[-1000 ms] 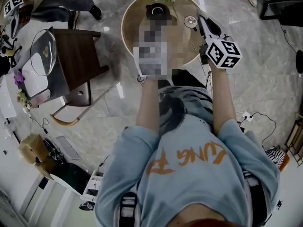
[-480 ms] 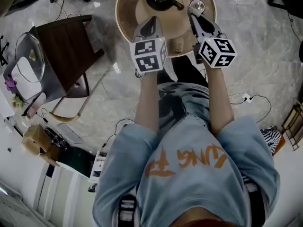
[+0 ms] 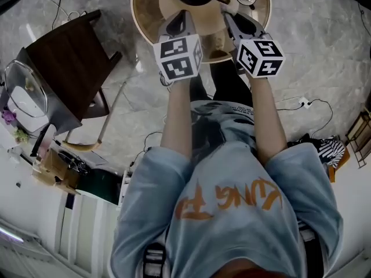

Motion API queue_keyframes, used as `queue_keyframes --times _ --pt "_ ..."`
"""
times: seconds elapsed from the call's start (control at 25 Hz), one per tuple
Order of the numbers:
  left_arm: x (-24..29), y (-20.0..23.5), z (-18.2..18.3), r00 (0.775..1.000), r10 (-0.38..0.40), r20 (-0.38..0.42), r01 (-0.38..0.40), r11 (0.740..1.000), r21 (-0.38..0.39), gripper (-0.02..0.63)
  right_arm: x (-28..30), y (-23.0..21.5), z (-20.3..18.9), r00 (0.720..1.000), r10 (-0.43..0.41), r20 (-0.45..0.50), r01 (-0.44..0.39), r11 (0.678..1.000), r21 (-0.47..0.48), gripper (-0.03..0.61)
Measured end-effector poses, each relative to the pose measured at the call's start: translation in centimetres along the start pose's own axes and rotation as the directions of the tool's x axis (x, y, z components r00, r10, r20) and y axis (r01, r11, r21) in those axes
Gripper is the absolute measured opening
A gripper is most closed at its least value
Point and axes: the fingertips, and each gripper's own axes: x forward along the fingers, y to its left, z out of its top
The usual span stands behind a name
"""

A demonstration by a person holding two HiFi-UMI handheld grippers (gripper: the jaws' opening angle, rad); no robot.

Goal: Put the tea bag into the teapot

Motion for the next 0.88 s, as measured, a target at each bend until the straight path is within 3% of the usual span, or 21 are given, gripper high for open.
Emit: queue_keyframes --times 0.16,0.48,0.68,0.88 --pt "1.4 0.7 0.3 1.000 -0.003 -0.027 0.003 1.000 -0.008 0.025 1.9 0.2 0.2 0.999 -0.001 -0.052 0.000 1.000 -0.027 0.052" --pt "3.0 1.9 0.8 0.999 -0.007 -0.049 0.006 1.000 -0.020 0.025 5.7 1.5 1.9 0.993 0.018 -0.118 -0.038 0.984 -0.174 0.054" --pt "3.5 3.0 1.6 0.999 -0.006 -0.050 0.005 1.000 -0.025 0.025 7.9 2.0 2.5 0.986 -0.001 -0.167 -0.045 0.961 -0.274 0.054" --pt "3.7 4.0 1.8 0.999 -0.008 -0.054 0.006 0.999 -0.032 0.025 9.7 2.0 2.2 0.977 -0.037 -0.208 -0.030 0.950 -0.312 0.054"
